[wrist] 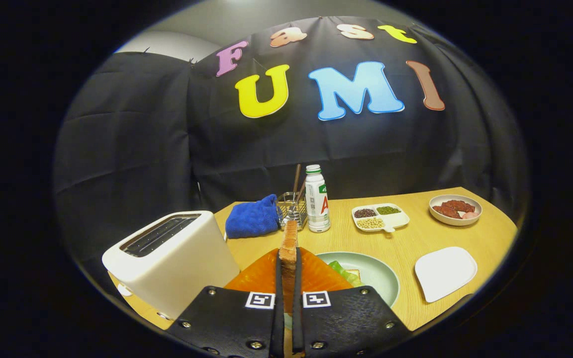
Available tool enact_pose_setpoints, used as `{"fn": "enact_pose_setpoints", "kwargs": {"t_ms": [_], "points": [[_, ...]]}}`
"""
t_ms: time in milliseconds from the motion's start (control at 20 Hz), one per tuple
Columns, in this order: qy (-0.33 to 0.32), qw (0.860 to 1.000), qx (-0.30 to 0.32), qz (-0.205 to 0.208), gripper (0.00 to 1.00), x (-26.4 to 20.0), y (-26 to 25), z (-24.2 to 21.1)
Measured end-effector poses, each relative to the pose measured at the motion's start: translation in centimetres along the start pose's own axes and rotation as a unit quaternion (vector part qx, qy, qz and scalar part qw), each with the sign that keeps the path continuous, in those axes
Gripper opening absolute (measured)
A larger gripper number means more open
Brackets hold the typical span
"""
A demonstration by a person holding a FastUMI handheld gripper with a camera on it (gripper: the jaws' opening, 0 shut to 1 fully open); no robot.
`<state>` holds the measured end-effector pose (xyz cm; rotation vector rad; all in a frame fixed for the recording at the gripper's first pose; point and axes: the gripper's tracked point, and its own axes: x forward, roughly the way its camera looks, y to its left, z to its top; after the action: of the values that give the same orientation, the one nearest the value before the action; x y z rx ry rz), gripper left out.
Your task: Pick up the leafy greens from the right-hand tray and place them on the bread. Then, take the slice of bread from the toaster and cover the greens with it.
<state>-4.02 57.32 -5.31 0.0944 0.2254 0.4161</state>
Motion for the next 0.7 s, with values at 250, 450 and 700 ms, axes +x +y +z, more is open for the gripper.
{"fn": "enact_pose_setpoints", "kwargs": {"t_ms": [250,450,700], "points": [[0.01,1.0,0.013,-0.026,0.06,-0.1,-3.0,-1.3],[0.023,0.998,-0.007,-0.054,0.06,0.1,-5.4,-2.4],[0.045,0.996,-0.027,-0.071,0.07,0.1,-7.3,-3.9]]}}
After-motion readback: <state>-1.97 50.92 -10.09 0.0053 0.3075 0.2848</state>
